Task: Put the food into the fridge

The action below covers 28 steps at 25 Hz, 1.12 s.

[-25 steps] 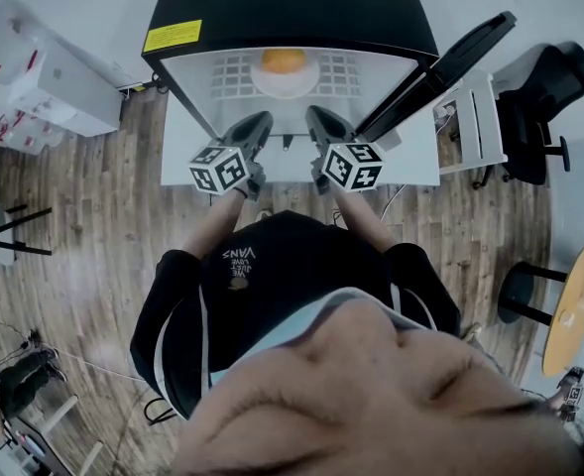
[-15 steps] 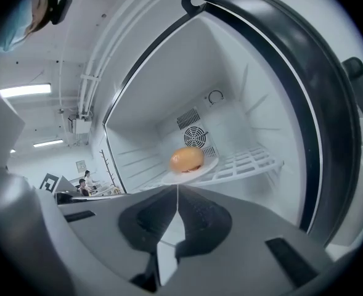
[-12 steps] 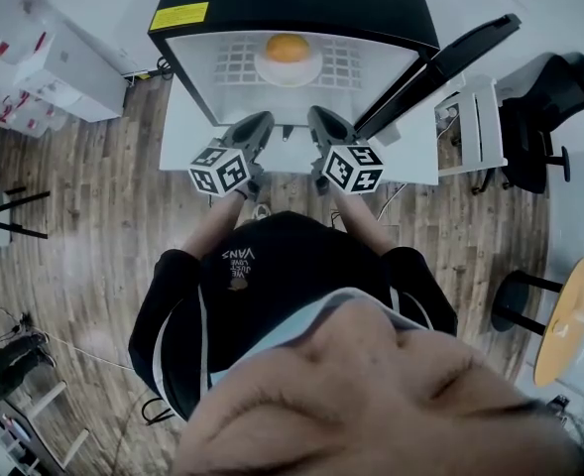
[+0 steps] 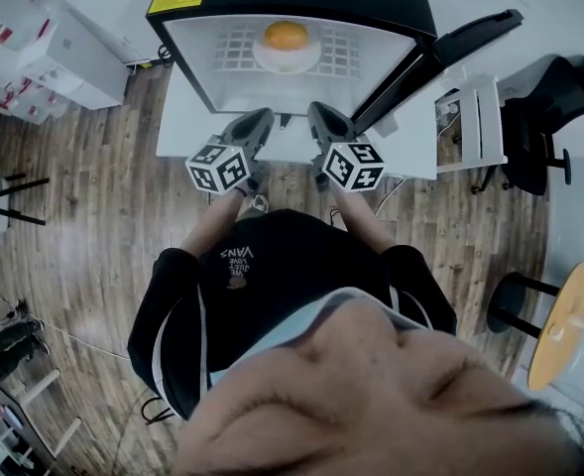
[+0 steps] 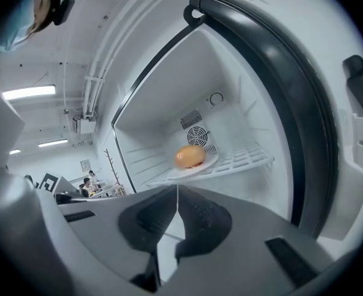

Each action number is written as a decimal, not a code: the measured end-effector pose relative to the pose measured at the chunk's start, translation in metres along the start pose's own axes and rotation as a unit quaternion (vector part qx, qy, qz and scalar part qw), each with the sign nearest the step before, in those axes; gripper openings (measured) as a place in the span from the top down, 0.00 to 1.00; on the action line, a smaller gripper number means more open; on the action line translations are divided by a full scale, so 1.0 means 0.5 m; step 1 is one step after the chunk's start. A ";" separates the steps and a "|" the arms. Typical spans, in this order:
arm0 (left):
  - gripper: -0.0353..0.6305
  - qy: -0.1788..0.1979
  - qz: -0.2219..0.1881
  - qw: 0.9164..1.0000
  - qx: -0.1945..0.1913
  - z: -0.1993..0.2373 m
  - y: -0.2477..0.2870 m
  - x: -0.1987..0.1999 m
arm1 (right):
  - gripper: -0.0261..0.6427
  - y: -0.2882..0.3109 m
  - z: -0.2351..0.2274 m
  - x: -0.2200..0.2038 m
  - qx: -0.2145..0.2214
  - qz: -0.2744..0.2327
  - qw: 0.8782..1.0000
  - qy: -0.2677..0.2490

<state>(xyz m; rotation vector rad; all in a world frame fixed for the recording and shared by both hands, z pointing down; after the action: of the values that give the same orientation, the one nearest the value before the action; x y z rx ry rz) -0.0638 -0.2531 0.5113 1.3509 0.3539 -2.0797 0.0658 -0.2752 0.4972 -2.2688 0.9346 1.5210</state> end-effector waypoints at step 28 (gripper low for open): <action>0.91 0.001 -0.014 1.000 0.012 -0.056 -0.041 -0.043 | 0.93 -0.070 0.019 -0.025 0.019 0.004 1.000 -0.011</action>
<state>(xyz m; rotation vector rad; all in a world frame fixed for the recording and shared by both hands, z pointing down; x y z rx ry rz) -0.0503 -0.2146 0.5160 1.3704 0.3508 -2.1118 0.0777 -0.2387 0.4997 -2.2207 0.9587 1.5159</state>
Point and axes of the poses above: the fingertips, and each gripper's own axes: y forward along the fingers, z to its left, x out of its top, the point moved 3 cm from there along -y, backward along the fingers, and after that the axes turned 3 degrees about y, right-handed, at the moved point
